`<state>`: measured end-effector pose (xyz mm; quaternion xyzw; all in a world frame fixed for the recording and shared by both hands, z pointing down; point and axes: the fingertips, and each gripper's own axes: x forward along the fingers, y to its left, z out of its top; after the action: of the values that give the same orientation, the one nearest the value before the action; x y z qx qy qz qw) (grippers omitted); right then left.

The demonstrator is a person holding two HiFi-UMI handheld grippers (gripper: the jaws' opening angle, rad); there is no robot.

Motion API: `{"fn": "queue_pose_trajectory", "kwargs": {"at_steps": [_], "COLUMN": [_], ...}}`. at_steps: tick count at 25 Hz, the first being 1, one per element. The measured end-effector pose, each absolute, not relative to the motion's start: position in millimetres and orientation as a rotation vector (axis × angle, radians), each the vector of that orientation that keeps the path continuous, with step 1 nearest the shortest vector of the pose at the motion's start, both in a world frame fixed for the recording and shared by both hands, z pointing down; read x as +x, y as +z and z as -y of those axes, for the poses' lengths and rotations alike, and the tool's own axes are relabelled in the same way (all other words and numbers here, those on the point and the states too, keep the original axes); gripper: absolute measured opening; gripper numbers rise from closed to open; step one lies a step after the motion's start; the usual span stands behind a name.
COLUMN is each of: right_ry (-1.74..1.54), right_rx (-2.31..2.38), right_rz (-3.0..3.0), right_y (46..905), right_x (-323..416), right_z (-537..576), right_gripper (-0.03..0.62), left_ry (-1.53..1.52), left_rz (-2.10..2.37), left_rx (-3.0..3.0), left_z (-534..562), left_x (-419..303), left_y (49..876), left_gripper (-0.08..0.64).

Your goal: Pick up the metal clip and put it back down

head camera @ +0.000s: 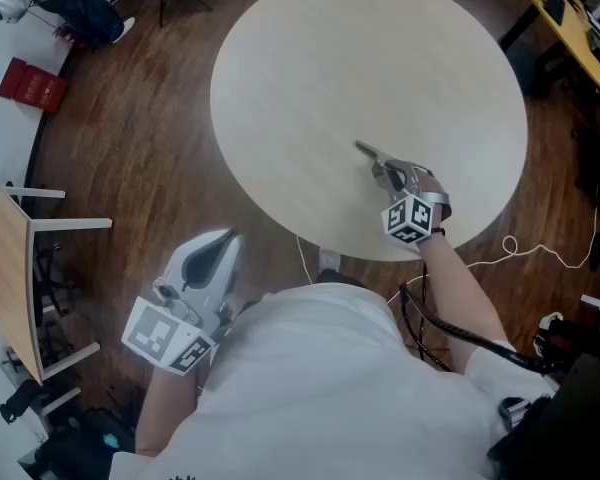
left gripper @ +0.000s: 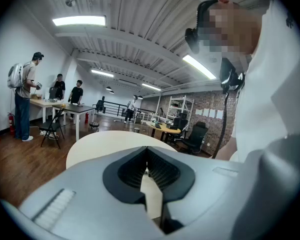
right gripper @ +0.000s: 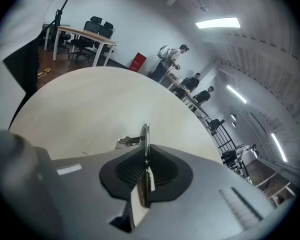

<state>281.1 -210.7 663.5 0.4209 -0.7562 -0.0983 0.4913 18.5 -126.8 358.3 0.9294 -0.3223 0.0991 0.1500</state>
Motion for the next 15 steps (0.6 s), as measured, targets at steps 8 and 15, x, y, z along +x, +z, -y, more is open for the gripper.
{"fn": "queue_pose_trajectory", "kwargs": {"at_steps": [8,15], "right_ry": [-0.232,-0.312], "right_rx": [1.062,1.044], "right_rz": [1.862,1.877], "right_y": [636.2,584.3], "right_x": [279.9,255.5], "right_z": [207.3,190.9], "right_gripper": [0.006,0.006], "left_ry": [0.271,0.212], "left_rz": [0.911,0.898], "left_rx": [2.671,2.693], "left_z": [121.5,110.6], "left_x": [8.9,-6.1], "left_y": [363.1,362.7], "left_gripper": [-0.002,-0.002]}}
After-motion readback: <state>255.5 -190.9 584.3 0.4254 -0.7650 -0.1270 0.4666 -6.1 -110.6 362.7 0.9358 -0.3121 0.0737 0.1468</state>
